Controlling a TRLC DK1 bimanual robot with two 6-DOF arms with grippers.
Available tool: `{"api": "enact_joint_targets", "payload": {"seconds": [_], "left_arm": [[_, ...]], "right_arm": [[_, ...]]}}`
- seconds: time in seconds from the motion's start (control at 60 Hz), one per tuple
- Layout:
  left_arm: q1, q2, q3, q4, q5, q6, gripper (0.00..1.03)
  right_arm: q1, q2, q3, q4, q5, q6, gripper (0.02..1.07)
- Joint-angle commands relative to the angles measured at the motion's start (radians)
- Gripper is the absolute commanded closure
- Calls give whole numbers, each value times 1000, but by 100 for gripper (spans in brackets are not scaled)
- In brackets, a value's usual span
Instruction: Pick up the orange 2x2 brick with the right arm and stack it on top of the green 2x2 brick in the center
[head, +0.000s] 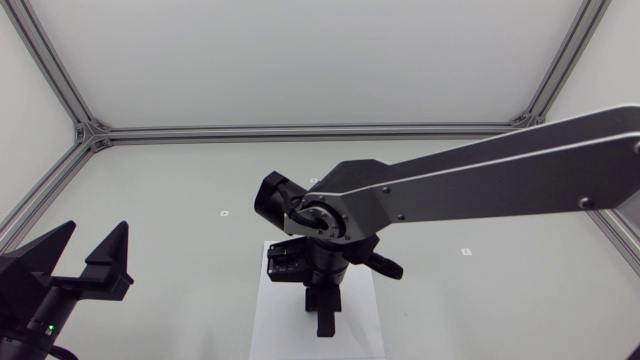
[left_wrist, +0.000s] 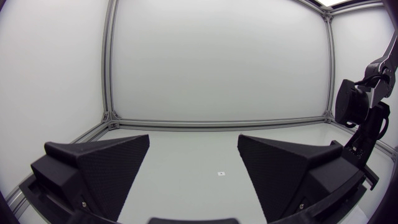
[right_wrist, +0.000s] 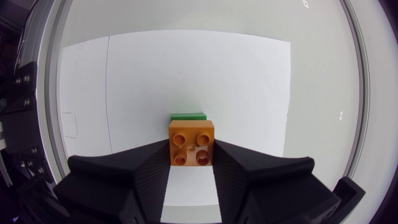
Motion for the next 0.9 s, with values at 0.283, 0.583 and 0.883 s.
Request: {"api": "enact_joint_targets", "payload": {"seconds": [0.283,0.583,0.883], "left_arm": [[4,-8,-41,-15,4,13,4],[4,-8,-41,-15,4,13,4],[4,-8,-41,-15,6,13,4]], "right_arm": [[15,34,9,-13,5,5,87],[20,37,7,-13,5,10,87],[14,42,7,-18,14,13,87]]}}
